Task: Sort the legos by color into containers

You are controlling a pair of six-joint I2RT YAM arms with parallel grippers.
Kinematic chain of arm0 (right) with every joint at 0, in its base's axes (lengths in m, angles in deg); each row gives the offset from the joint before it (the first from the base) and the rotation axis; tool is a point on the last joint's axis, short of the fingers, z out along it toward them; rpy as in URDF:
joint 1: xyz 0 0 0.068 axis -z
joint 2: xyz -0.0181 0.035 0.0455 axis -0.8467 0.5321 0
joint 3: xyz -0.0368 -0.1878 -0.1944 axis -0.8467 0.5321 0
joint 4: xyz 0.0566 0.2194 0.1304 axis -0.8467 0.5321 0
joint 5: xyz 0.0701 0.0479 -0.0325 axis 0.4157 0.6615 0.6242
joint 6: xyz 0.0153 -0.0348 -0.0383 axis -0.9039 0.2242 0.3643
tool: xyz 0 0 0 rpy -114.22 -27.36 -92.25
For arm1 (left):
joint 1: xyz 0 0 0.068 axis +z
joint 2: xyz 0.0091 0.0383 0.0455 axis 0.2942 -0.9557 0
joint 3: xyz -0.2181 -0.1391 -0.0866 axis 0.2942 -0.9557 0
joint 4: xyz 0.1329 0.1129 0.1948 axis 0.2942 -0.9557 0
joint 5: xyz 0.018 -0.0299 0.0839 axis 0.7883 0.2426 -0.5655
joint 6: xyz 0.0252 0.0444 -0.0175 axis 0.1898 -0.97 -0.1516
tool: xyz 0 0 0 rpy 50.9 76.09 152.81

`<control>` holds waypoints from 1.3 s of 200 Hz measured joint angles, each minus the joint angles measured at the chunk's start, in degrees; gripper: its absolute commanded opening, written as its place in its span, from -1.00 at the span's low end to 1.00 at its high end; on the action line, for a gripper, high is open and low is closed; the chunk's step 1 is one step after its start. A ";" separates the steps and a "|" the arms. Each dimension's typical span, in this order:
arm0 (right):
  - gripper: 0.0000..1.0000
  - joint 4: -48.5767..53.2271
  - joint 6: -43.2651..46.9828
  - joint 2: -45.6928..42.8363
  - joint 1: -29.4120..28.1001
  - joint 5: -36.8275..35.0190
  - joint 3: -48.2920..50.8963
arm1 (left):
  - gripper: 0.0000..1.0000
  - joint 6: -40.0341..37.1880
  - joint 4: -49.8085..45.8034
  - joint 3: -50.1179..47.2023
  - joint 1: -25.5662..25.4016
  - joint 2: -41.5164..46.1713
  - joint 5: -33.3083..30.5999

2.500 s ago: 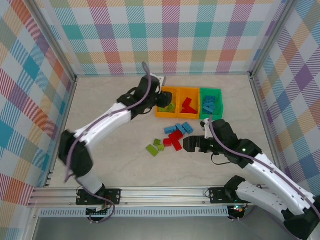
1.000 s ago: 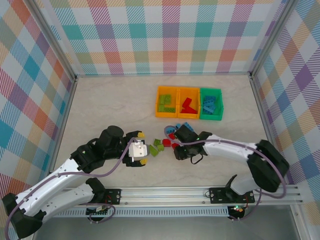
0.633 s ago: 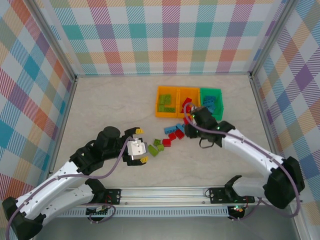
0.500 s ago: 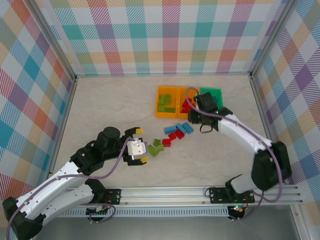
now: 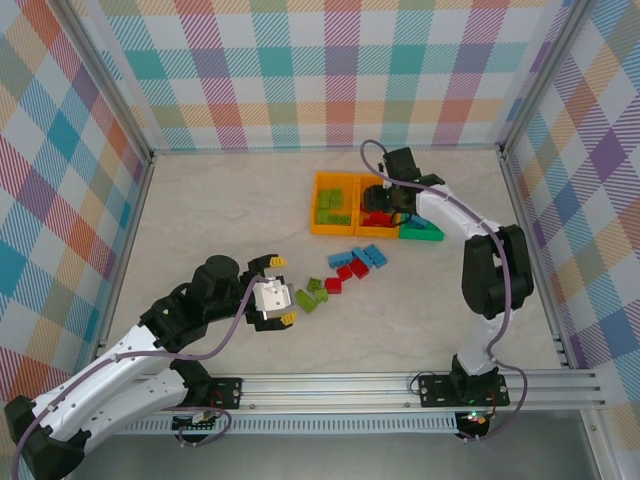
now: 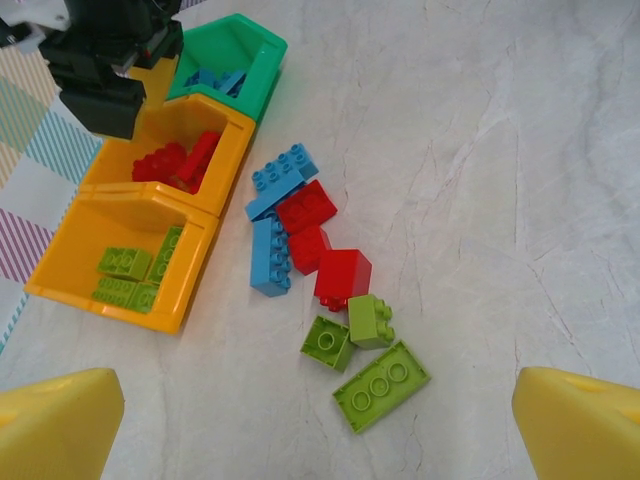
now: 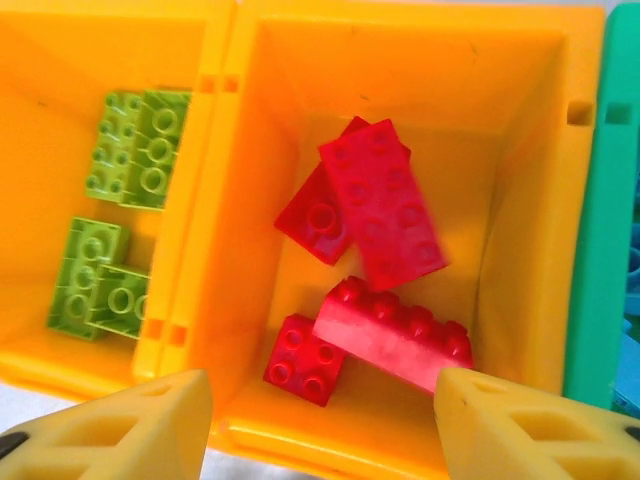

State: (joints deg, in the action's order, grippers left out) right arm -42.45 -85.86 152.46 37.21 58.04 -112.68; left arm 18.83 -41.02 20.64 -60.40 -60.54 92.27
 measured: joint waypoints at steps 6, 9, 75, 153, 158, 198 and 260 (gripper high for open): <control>0.23 -0.39 -0.09 -1.95 0.00 0.37 1.79 | 1.00 0.07 0.02 0.00 0.00 0.00 0.07; 0.22 -0.44 -0.09 -2.86 0.00 0.76 2.73 | 1.00 0.13 0.04 0.00 0.00 0.00 0.11; 0.20 -2.75 -3.39 -30.86 -0.81 5.09 34.69 | 1.00 0.63 0.00 0.00 0.00 -0.42 1.51; 0.20 -3.58 -2.71 -19.41 -1.75 7.02 36.68 | 1.00 0.66 -0.04 0.00 0.09 -1.25 2.05; 0.21 -3.58 -2.43 -18.62 -1.97 6.78 36.35 | 1.00 0.63 -0.02 0.00 0.11 -1.22 2.08; 0.21 -3.21 1.81 -12.90 -4.42 4.26 29.64 | 1.00 0.66 -0.04 0.00 0.11 -1.20 2.10; 0.16 -1.92 6.14 -4.66 -5.29 0.42 19.80 | 1.00 0.66 -0.04 0.00 0.11 -1.20 2.10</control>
State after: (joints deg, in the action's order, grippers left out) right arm -44.37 -79.72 147.80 31.92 58.45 -92.88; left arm 19.48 -41.07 20.64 -60.29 -61.75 94.37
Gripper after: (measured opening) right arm 0.582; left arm 0.997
